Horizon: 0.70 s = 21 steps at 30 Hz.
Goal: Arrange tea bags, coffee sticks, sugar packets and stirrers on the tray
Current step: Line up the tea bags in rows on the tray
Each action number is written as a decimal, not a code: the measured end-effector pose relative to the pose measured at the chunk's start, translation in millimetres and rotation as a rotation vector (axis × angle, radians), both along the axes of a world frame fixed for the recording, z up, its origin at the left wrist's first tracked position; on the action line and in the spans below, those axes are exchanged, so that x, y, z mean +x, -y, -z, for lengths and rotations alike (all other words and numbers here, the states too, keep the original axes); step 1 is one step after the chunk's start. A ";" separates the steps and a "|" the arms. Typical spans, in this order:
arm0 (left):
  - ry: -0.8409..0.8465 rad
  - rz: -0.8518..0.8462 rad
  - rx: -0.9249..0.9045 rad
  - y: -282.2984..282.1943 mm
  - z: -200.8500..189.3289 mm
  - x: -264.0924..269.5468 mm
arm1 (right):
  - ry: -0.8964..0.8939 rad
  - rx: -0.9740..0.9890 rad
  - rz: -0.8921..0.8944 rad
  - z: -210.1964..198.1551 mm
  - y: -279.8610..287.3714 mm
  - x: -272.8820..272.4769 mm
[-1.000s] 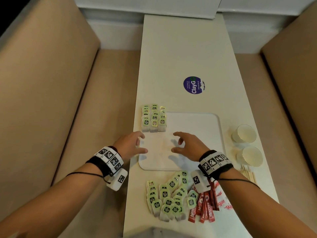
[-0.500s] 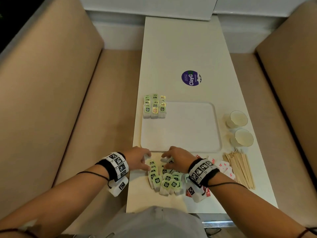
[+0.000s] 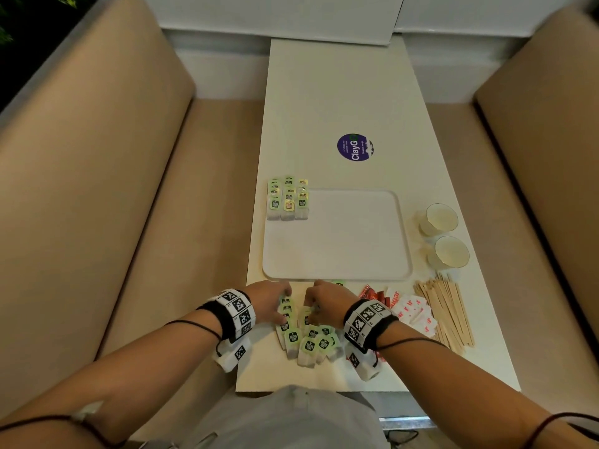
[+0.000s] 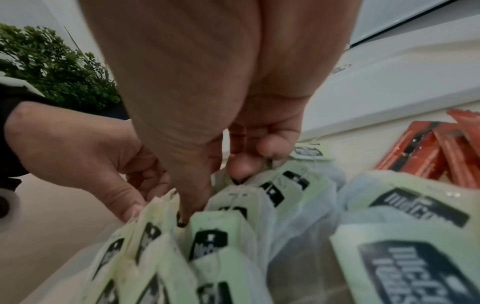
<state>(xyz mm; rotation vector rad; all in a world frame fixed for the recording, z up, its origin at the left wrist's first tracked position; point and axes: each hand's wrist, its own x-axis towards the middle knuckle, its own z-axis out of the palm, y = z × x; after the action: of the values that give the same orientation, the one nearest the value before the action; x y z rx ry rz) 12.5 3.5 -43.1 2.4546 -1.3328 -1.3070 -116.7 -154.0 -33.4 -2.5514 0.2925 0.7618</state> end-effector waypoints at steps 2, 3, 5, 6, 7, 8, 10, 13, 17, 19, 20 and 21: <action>0.016 -0.003 0.006 0.4 1.1 -0.7 | 0.011 -0.004 -0.009 0.2 -1.3 -0.8; 0.026 -0.002 0.008 0.4 1.2 -0.9 | 0.016 -0.002 -0.010 0.2 -1.7 -1.3; 0.038 0.014 0.003 0.7 1.2 -1.3 | 0.026 0.005 -0.011 0.3 -1.6 -2.8; 0.039 0.033 -0.002 0.7 1.1 -1.5 | 0.034 0.010 -0.009 0.4 -1.2 -3.7; 0.040 0.055 -0.004 0.8 1.4 -1.3 | 0.043 0.014 -0.005 0.5 -0.9 -4.5; 0.044 0.075 -0.005 1.2 1.1 -1.5 | 0.054 0.019 -0.002 0.1 -0.6 -5.2; 0.059 0.094 -0.003 3.1 -0.8 -2.6 | 0.073 0.032 0.009 -1.5 0.3 -6.4; 0.090 0.094 0.013 6.4 -2.0 -3.2 | 0.098 0.037 0.021 -3.9 1.9 -8.2; 0.096 0.088 -0.015 5.9 -0.6 -2.5 | 0.099 0.047 0.031 -4.9 1.9 -12.0; 0.086 0.106 -0.032 6.4 -0.5 -3.5 | 0.102 0.048 0.041 -4.9 2.4 -13.7; 0.090 0.115 -0.036 6.4 -0.4 -4.2 | 0.106 0.048 0.045 -4.9 2.3 -14.6; 0.097 0.124 -0.036 6.6 -0.9 -4.4 | 0.111 0.050 0.051 -4.8 2.3 -15.1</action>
<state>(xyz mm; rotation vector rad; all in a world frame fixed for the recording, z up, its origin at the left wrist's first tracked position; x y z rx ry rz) 8.1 -3.1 -42.2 2.4759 -1.5402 -1.1897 -131.8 -156.3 -28.6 -2.5178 0.2968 0.5985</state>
